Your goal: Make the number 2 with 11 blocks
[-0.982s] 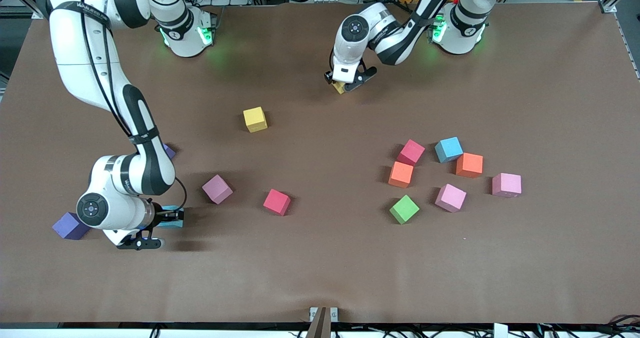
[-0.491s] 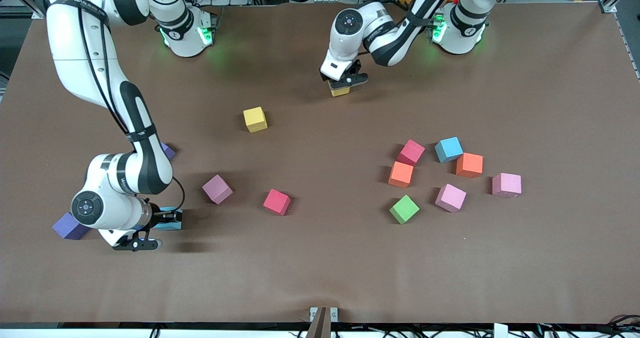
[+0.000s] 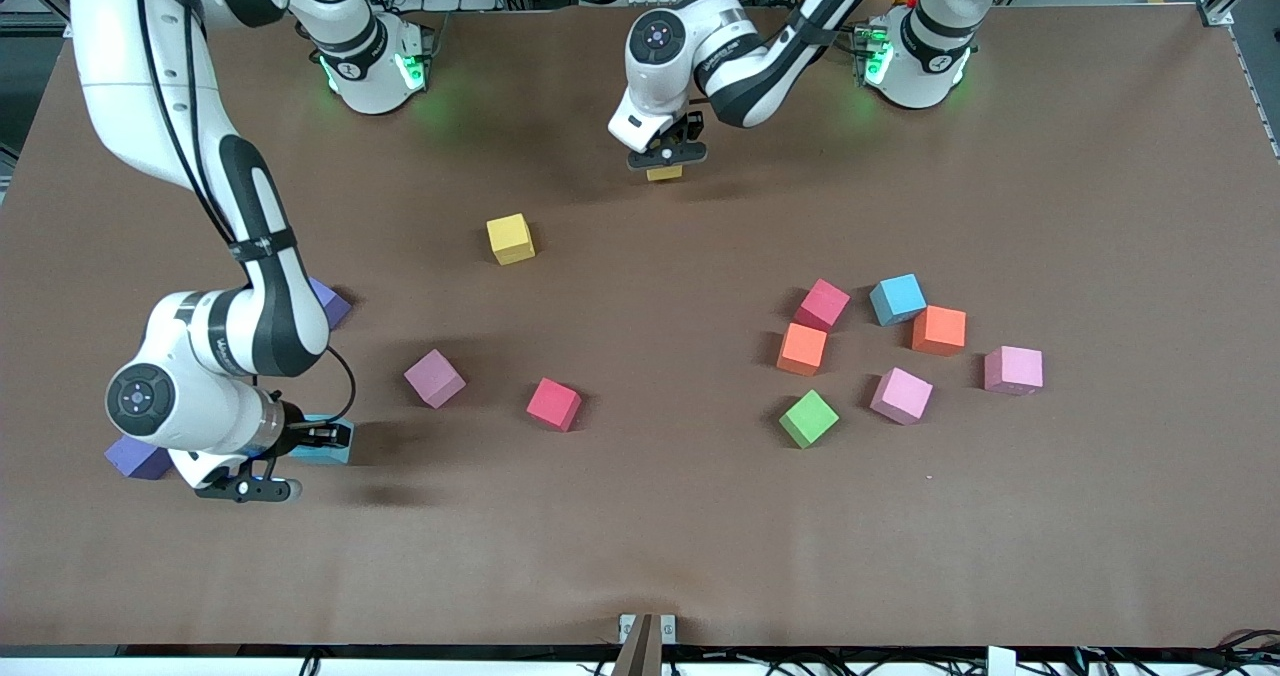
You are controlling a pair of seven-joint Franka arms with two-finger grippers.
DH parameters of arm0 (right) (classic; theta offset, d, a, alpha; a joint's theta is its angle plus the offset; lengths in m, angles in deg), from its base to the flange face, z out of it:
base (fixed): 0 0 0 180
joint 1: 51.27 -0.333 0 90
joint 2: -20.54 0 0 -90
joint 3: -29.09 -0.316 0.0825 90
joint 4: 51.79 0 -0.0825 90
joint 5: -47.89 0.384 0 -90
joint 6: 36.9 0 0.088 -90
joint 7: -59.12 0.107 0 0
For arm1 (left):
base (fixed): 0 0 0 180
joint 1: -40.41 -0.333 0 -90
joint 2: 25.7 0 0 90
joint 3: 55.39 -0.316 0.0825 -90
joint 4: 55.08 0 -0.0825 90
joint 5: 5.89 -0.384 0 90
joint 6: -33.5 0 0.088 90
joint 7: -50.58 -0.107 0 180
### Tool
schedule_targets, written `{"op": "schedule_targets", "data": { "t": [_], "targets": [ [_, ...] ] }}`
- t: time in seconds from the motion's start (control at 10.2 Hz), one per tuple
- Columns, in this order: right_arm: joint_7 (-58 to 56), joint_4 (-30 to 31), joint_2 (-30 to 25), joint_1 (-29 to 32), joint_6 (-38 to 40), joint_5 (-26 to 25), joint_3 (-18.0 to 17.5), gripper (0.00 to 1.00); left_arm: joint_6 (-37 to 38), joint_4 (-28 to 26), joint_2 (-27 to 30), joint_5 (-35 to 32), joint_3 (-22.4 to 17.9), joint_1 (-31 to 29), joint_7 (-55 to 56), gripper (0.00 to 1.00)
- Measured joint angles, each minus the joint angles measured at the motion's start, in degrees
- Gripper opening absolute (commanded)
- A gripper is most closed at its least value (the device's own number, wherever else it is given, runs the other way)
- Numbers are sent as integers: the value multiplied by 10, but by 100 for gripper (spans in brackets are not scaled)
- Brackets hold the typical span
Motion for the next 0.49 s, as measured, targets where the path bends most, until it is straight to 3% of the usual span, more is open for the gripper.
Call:
{"op": "schedule_targets", "data": {
  "t": [0.2,0.49],
  "targets": [
    [9,27,-29,-4,0,0,0,58,0,2,-10,-1,-28,26,-14,0],
    [32,70,-72,-19,0,1,-1,58,0,14,-12,-2,-31,30,-39,0]
  ]
}}
